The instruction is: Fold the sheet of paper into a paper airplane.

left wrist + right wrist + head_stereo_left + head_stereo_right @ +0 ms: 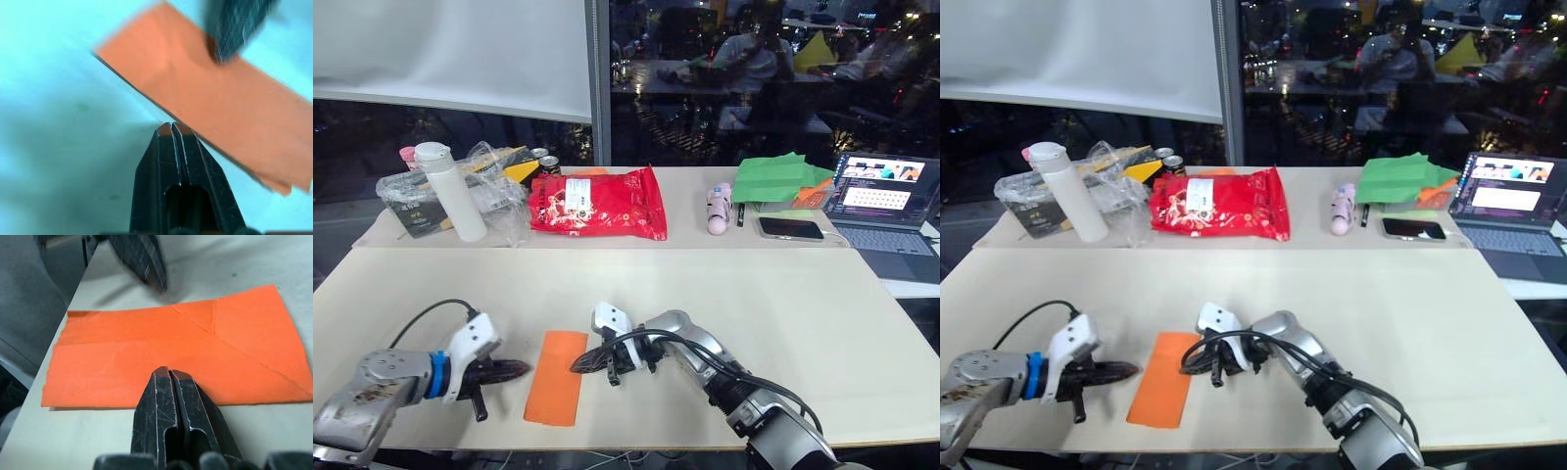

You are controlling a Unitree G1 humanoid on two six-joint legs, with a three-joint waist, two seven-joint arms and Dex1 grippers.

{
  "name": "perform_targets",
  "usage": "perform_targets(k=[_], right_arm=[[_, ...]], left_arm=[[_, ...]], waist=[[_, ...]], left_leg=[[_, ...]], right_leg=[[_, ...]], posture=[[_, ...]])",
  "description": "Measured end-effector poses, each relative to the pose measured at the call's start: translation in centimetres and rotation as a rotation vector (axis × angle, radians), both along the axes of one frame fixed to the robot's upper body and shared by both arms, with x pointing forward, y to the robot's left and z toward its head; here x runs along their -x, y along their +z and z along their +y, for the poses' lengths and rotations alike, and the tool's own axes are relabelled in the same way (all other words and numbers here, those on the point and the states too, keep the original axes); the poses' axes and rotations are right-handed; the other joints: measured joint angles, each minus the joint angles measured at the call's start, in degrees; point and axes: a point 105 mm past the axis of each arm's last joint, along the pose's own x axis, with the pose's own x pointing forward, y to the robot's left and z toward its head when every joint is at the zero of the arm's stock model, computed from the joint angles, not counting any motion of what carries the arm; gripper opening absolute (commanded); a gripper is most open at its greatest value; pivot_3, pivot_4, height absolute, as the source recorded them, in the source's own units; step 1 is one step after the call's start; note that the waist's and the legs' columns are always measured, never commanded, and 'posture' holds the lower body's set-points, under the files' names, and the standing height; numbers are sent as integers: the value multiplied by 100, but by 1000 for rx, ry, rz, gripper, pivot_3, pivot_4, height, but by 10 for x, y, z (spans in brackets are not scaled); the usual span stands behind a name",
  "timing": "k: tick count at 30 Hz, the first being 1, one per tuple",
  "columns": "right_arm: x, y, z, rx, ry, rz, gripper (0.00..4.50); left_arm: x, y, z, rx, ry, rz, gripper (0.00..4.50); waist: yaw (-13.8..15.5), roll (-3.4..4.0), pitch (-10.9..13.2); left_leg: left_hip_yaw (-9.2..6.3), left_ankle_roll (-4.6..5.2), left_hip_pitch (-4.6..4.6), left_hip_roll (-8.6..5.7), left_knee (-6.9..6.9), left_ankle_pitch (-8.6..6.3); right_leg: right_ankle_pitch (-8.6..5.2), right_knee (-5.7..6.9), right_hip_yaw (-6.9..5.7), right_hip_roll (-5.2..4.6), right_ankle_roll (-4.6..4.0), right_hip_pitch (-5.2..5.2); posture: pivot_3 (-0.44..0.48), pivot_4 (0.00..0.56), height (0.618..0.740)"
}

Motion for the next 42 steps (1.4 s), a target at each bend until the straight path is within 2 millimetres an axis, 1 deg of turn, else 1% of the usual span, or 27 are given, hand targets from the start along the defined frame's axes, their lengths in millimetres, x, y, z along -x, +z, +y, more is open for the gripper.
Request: perform_targets(k=[3, 5, 7, 10, 13, 15, 18, 23, 27, 30, 33, 35, 37, 42], right_arm=[[-1, -1, 0, 13, 10, -27, 30], [-1, -1, 1, 12, 14, -28, 30], [-1, -1, 1, 12, 14, -32, 30], [-3, 0, -2, 14, 7, -37, 30], [-9, 1, -10, 19, -20, -46, 30], [-14, 2, -16, 21, -42, -51, 30], [-23, 4, -18, 19, -72, -72, 30], [-48, 8, -27, -8, -183, -99, 30], [-56, 10, -25, -26, -208, -134, 30], [-55, 14, -20, -55, -196, -151, 30], [-54, 28, -15, -107, -183, -182, 30], [-52, 32, -11, -118, -166, -196, 30], [-50, 31, -10, -111, -157, -195, 30], [-41, 9, -11, -53, -144, -168, 30]], left_arm=[[-6, 20, -6, 75, 0, -62, 0], [-6, 21, -14, 88, -22, -66, 0], [-3, 14, -22, 83, -56, -45, 0], [1, -5, -29, 48, -103, -5, 0], [4, -28, -30, 2, -132, 36, 0], [4, -40, -35, 5, -144, 58, 0], [2, -41, -41, -4, -176, 45, 0], [3, -41, -38, -19, -199, 39, 0], [1, -41, -37, -16, -201, 41, 0], [0, -40, -36, -16, -200, 41, 0], [-1, -40, -35, -14, -200, 44, 0], [-1, -41, -35, -13, -200, 45, 0], [-1, -41, -35, -13, -200, 45, 0], [-2, -40, -34, -11, -202, 45, 0]], waist=[[-4, 0, 0], [-24, -1, -1], [-41, -2, -2], [-49, -2, -2], [-48, -2, -2], [-36, -3, -2], [-45, -9, -6], [-66, -11, -8], [-63, -10, -8], [-63, -8, -6], [-60, -7, -6], [-60, -6, -6], [-60, -6, -5], [-60, -6, -5]], left_leg=[[0, 0, 4, -1, 0, 0], [0, 0, 3, -2, 0, 0], [-1, 0, 3, -2, 0, 0], [-1, 0, 3, -2, 0, 0], [-1, 0, 2, -2, 1, 0], [-1, 0, -2, -4, 2, 0], [-1, 0, 1, -4, 2, 0], [-1, 0, 5, -3, -1, 0], [-1, 0, 4, -3, -1, 0], [-1, 0, 1, -4, 0, 0], [-1, 0, 3, -3, 0, 0], [-1, 0, 4, -3, 0, 0], [-2, 0, 4, -3, 0, 0], [-1, 0, 3, -4, 0, 0]], right_leg=[[0, -1, -1, -1, 0, 1], [0, -2, 0, -1, 0, 8], [0, -1, 0, -1, -1, 8], [0, 1, 0, 0, -1, 6], [0, 0, 1, -1, -1, 5], [0, -2, 1, -1, -2, 4], [0, -2, 2, -1, -2, 8], [0, 1, 2, 0, -2, 8], [0, 2, 2, 0, -2, 7], [0, 2, 2, 0, -2, 7], [0, 4, 2, 0, -2, 7], [0, 4, 2, 0, -2, 8], [0, 4, 2, 0, -2, 8], [0, 4, 2, -1, -2, 7]], posture=[[0, 150, 715], [0, 150, 715], [0, 150, 715], [0, 150, 715], [0, 150, 715], [0, 150, 715], [0, 150, 715], [0, 150, 715], [0, 150, 715], [0, 150, 715], [0, 150, 715], [0, 150, 715], [0, 150, 715], [0, 150, 715]])
